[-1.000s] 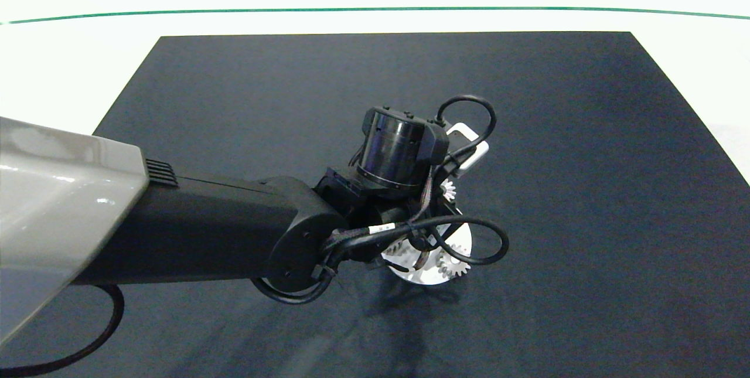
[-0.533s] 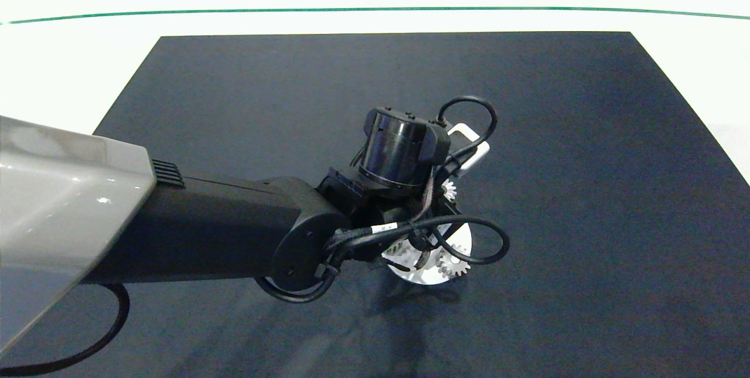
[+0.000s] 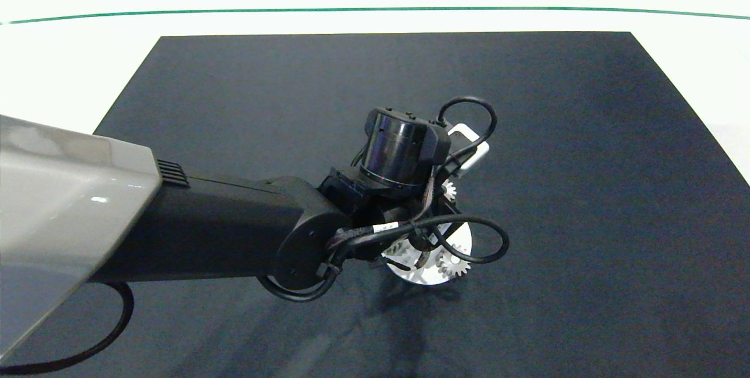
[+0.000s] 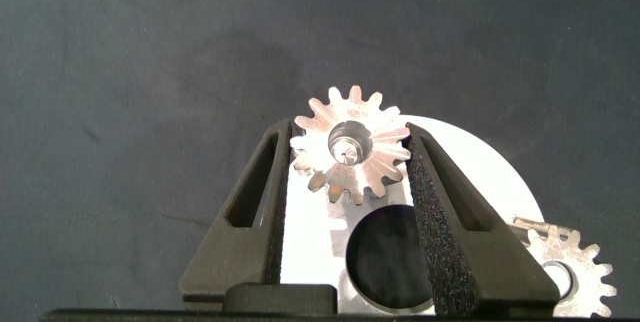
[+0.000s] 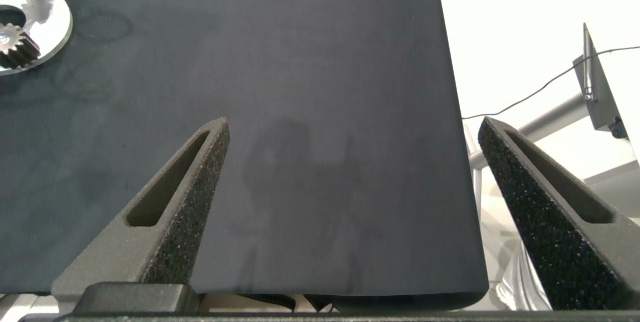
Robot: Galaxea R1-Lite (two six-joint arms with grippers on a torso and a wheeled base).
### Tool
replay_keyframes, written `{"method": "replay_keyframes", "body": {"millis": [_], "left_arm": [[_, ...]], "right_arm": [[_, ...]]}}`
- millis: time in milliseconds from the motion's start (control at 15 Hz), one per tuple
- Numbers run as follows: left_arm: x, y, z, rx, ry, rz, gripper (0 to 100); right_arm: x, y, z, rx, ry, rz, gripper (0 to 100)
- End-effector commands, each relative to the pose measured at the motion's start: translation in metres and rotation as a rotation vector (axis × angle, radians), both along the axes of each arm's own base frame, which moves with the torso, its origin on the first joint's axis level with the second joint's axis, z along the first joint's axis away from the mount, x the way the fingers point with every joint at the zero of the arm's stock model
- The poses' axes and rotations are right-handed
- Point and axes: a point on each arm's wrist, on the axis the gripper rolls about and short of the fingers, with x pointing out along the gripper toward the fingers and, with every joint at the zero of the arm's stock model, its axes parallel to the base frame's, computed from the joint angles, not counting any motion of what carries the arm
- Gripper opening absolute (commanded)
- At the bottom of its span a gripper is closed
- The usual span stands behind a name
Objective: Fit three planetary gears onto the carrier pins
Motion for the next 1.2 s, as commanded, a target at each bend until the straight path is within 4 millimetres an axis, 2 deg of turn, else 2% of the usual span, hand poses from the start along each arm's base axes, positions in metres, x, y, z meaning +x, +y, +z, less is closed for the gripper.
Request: {"method": "replay_keyframes", "body": {"millis": [67, 1200], "left_arm": [[-0.0003, -0.0005, -0.0001, 0.002, -0.002, -0.001, 4], [-0.0002, -0.0007, -0.0009, -0.005, 0.007, 0.004, 4]], "right_arm": [[0.0009, 0.0001, -0.0006, -0.004, 0.008, -0.001, 100], [0.0011, 0.0001, -0.001, -0.005, 0.01, -0.001, 100]]}}
